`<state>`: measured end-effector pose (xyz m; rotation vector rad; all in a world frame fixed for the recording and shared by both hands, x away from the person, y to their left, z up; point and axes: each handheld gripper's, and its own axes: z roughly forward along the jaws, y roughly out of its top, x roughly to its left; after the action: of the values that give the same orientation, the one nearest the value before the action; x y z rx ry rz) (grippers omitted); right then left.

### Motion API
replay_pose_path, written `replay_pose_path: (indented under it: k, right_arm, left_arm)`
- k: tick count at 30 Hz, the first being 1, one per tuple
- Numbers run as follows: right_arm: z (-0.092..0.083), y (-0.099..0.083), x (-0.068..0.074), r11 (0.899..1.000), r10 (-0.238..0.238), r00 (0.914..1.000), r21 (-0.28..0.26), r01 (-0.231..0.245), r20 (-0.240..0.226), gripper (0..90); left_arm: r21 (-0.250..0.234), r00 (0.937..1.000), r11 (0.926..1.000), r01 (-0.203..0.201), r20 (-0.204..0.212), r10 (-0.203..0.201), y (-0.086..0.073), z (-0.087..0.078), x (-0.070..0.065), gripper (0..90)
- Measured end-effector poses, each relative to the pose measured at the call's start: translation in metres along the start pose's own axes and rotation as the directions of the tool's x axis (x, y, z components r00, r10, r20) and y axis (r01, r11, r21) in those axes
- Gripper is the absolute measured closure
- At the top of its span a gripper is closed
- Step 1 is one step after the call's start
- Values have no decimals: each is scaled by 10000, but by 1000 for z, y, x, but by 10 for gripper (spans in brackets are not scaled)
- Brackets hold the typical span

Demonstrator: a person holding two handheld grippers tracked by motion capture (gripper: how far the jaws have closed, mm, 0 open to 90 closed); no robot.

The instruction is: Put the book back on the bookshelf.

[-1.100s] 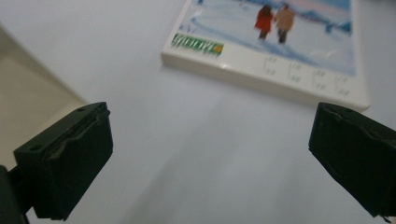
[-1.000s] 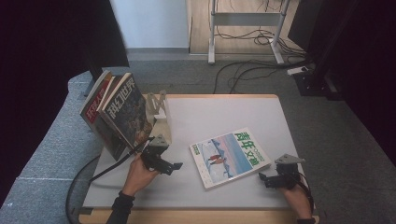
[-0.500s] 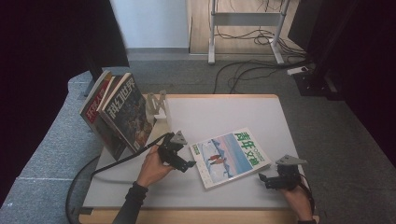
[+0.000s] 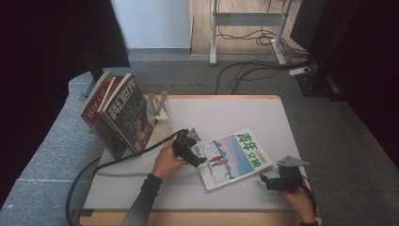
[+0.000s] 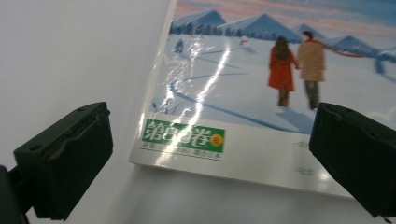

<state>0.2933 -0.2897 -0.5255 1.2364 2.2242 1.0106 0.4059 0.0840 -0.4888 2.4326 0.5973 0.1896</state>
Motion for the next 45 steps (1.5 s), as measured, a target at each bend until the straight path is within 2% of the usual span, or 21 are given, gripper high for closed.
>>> replay_pose_path:
  k: [4,8,10,18,23,24,25,33,39,45]
  right_arm:
    - [5,0,2,9999,-88,10000,102,88,-10,53]
    - [8,1,3,9998,-146,9999,110,145,72,129]
    - [10,2,3,9998,-158,9998,132,157,77,130]
    - [10,2,3,9997,-96,9999,210,97,-49,167]
    - [10,1,3,9994,-140,9999,312,139,22,162]
    - [10,0,3,9994,-130,9999,312,129,24,162]
    - [10,0,3,9994,-130,9999,310,129,22,162]
    - [11,1,3,9994,-188,9998,275,185,97,160]
    - [13,1,2,9997,-101,9998,215,98,171,157]
    - [16,5,0,9996,-114,9993,260,105,357,146]
  left_arm:
    - [43,9997,9998,175,192,-176,-1,11,6,0]
    - [91,9993,9998,203,314,-206,-2,19,9,0]
    - [80,9986,9997,244,471,-247,-3,22,11,0]
    - [-143,9945,9986,500,925,-485,-5,27,15,0]
    - [-259,9927,9976,635,1047,-604,-5,29,16,0]
    - [-234,9900,9975,667,1264,-632,-6,30,16,0]
    - [-112,9846,9977,665,1627,-638,-6,31,16,0]
    - [-308,9853,9957,868,1502,-813,-10,31,13,0]
    - [-249,9853,9935,1107,1338,-1065,-14,27,6,0]
    - [-44,9853,9931,1175,1252,-1160,-20,20,-2,0]
